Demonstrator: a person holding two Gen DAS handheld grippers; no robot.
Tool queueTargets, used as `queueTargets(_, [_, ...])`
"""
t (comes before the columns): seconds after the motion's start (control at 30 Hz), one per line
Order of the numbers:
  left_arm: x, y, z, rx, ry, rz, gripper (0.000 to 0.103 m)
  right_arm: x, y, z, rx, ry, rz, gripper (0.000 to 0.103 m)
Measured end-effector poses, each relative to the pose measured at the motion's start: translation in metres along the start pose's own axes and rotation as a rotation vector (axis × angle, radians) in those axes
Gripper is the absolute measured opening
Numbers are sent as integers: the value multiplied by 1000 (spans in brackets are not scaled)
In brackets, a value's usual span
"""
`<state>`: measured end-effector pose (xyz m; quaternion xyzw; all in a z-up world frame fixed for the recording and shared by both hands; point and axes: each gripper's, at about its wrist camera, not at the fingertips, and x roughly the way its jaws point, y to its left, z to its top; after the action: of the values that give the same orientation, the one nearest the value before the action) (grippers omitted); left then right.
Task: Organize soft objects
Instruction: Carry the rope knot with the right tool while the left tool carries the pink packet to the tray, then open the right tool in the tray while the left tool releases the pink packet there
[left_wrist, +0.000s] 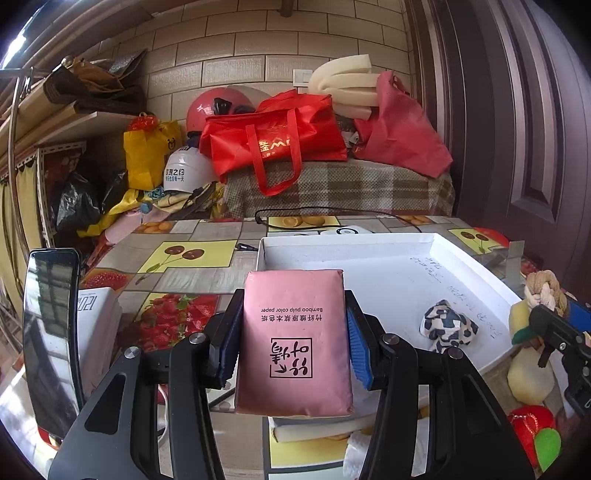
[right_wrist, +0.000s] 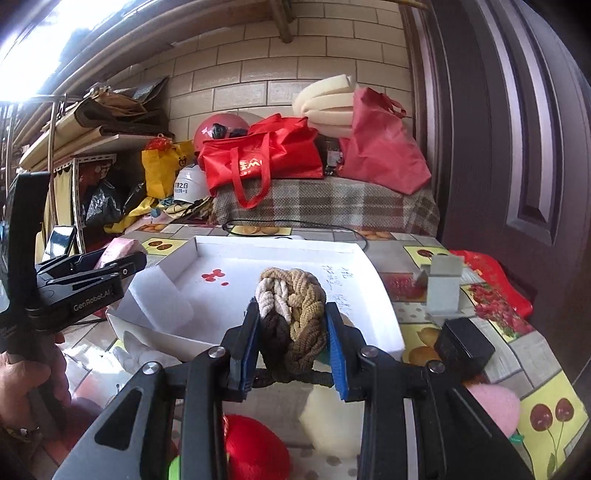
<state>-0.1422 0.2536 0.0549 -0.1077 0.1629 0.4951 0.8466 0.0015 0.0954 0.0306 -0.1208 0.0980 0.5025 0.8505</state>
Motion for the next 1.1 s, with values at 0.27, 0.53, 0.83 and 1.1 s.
queueTargets(0.27, [18,-4,6,8,12,0,50,57,-23,13,125,97,9,33])
queueTargets(0.53, [34,-15,11,35,40,-28,50,74,-16,18,125,118,-10,33])
queueTargets(0.83, [36,-18,11,53,51,-45,54,78,-21,20,156,128,-43,44])
queueTargets(1.1, [28,-18,12,57,6,-24,99,67,-15,24,116,72,-93,103])
